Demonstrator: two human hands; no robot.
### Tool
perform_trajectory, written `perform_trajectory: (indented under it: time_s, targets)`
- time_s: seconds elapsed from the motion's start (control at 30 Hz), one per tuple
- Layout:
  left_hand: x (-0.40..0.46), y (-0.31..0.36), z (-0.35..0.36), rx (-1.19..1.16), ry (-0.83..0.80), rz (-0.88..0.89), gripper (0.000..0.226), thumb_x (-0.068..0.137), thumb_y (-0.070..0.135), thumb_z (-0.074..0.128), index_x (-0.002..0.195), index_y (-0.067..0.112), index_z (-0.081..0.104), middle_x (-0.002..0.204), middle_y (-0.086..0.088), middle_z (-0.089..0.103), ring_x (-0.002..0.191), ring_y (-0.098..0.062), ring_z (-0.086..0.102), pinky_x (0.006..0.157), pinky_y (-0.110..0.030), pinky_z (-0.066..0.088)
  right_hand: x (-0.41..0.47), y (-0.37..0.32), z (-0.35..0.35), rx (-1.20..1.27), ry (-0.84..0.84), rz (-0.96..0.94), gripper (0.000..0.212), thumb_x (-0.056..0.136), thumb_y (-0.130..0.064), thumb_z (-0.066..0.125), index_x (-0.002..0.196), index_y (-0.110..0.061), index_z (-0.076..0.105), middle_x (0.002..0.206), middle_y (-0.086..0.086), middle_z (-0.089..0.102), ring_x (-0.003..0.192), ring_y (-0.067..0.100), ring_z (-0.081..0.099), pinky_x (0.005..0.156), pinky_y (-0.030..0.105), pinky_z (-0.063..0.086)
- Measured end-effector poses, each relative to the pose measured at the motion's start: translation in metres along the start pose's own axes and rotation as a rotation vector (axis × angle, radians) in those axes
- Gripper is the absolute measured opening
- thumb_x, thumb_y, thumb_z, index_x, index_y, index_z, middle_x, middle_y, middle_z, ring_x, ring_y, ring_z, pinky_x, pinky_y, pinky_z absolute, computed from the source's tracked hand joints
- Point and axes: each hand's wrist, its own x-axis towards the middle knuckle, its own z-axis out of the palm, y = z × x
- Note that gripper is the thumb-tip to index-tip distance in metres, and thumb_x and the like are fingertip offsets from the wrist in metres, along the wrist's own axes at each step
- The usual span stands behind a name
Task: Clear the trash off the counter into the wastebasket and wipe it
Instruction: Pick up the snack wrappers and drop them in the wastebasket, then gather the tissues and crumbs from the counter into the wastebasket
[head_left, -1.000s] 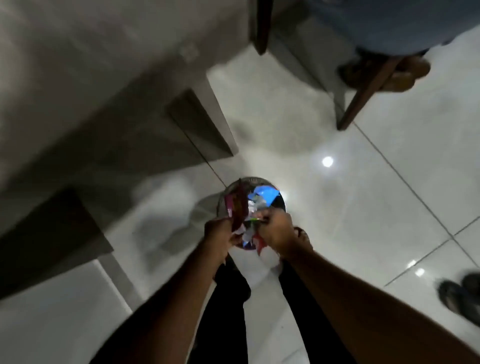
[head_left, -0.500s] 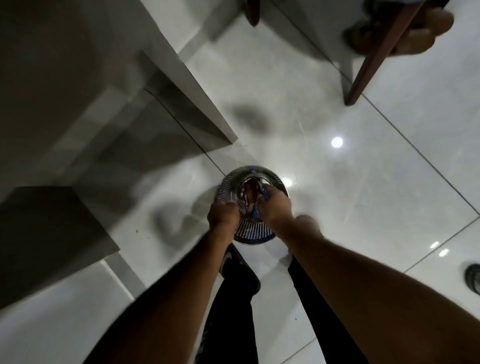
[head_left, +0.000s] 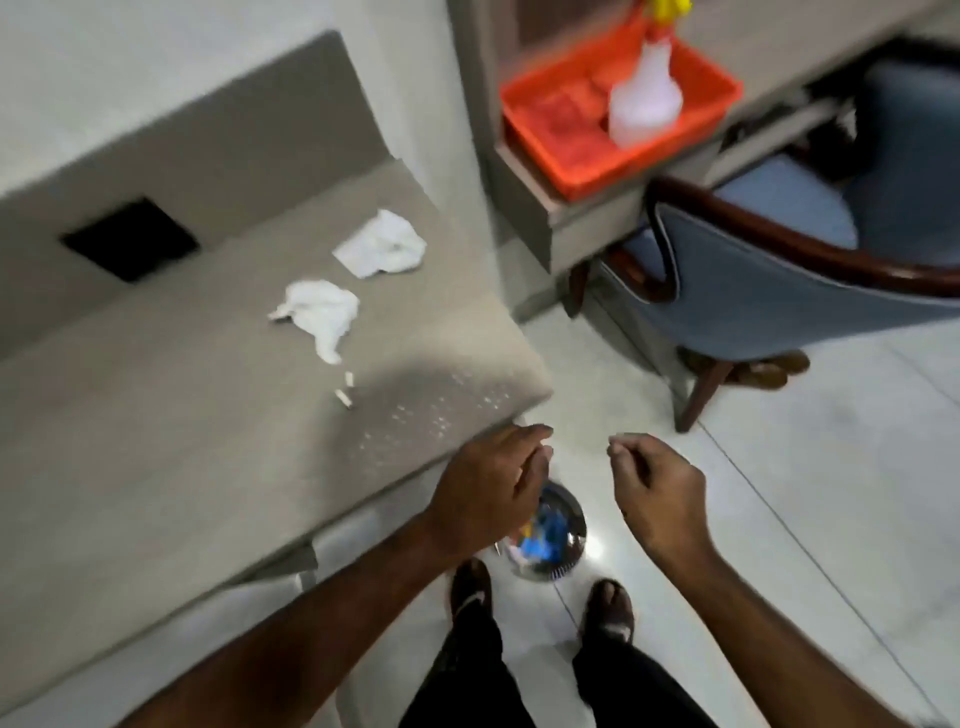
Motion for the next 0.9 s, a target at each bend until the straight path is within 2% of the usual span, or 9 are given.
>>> perform_trajectory:
  time_s: [0.17,0.3,0.43,0.5,0.6,0.67,0.7,0.8,0.9]
  targets:
    - [0.050,-0.069,-0.096,0.254,0.186,-0.188,0.023,0.093,0.010,0.056,0.109,0.002,0.071,0.103,-0.016,0.075,0.097,-0.033,0.069,0.085,-0.037,0.053,0.046,-0.121,0.021,-0.024,-0.090,-0.246,0.015,0.090,-0.016,0.061,0.098,-0.016,0.073,0.089,-0.001,0.074,0.079,0.011,0.065,0.074,0.021,0.048]
    - [0.074,-0.155,-0.141,0.456,0.074,-0.395,0.041,0.093,0.018,0.052,0.132,0.005,0.056,0.127,-0.018,0.061,0.115,-0.037,0.056,0.099,-0.042,0.045,0.080,-0.202,0.068,-0.125,-0.133,-0.410,0.018,0.090,-0.020,0.059,0.101,-0.015,0.073,0.098,0.004,0.075,0.085,0.019,0.067,0.080,0.029,0.053]
    - [0.088,-0.220,-0.158,0.541,-0.286,-0.420,0.060,0.096,0.036,0.050,0.151,0.019,0.033,0.153,-0.015,0.034,0.134,-0.034,0.038,0.107,-0.040,0.036,0.119,-0.257,0.130,-0.318,-0.256,-0.471,0.030,0.090,-0.021,0.056,0.118,-0.013,0.065,0.118,0.010,0.068,0.104,0.028,0.064,0.093,0.039,0.052]
    - [0.089,-0.236,-0.157,0.570,-0.452,-0.268,0.045,0.097,0.035,0.043,0.139,0.021,0.049,0.146,-0.008,0.047,0.132,-0.027,0.042,0.102,-0.035,0.037,0.140,-0.272,0.160,-0.427,-0.314,-0.459,0.041,0.089,-0.019,0.057,0.130,-0.017,0.055,0.136,0.014,0.053,0.116,0.033,0.057,0.098,0.041,0.049]
    - [0.090,-0.248,-0.157,0.565,-0.411,-0.183,0.037,0.098,0.039,0.046,0.108,0.015,0.072,0.119,-0.012,0.066,0.106,-0.030,0.065,0.088,-0.035,0.052,0.168,-0.285,0.206,-0.675,-0.433,-0.414,0.071,0.083,-0.015,0.068,0.144,-0.031,0.036,0.159,0.015,0.007,0.125,0.039,0.046,0.097,0.046,0.049]
    - [0.091,-0.248,-0.156,0.521,-0.420,-0.246,0.036,0.096,0.038,0.052,0.101,0.009,0.073,0.113,-0.016,0.067,0.098,-0.034,0.067,0.084,-0.037,0.054,0.180,-0.282,0.227,-0.856,-0.500,-0.402,0.068,0.087,-0.016,0.064,0.145,-0.035,0.034,0.160,0.016,-0.008,0.128,0.041,0.040,0.097,0.048,0.049]
    - [0.092,-0.248,-0.158,0.480,-0.412,-0.293,0.029,0.092,0.033,0.059,0.100,0.008,0.072,0.113,-0.016,0.067,0.098,-0.034,0.067,0.084,-0.037,0.054,0.184,-0.279,0.236,-0.924,-0.527,-0.401,0.059,0.090,-0.018,0.060,0.143,-0.033,0.038,0.160,0.019,-0.004,0.129,0.042,0.038,0.097,0.049,0.049]
    - [0.096,-0.242,-0.171,0.293,-0.311,-0.411,0.022,0.076,0.018,0.076,0.095,0.008,0.073,0.107,-0.014,0.069,0.096,-0.034,0.067,0.081,-0.034,0.054,0.186,-0.270,0.242,-0.990,-0.517,-0.445,0.038,0.090,-0.022,0.061,0.126,-0.013,0.058,0.136,0.018,0.050,0.117,0.034,0.054,0.093,0.040,0.050]
    - [0.098,-0.225,-0.181,0.130,-0.013,-0.458,0.006,0.076,0.006,0.071,0.078,0.001,0.074,0.089,-0.022,0.074,0.084,-0.039,0.068,0.073,-0.037,0.053,0.176,-0.264,0.221,-0.750,-0.409,-0.419,0.027,0.083,-0.014,0.064,0.109,-0.007,0.069,0.110,0.013,0.070,0.099,0.030,0.066,0.087,0.033,0.053]
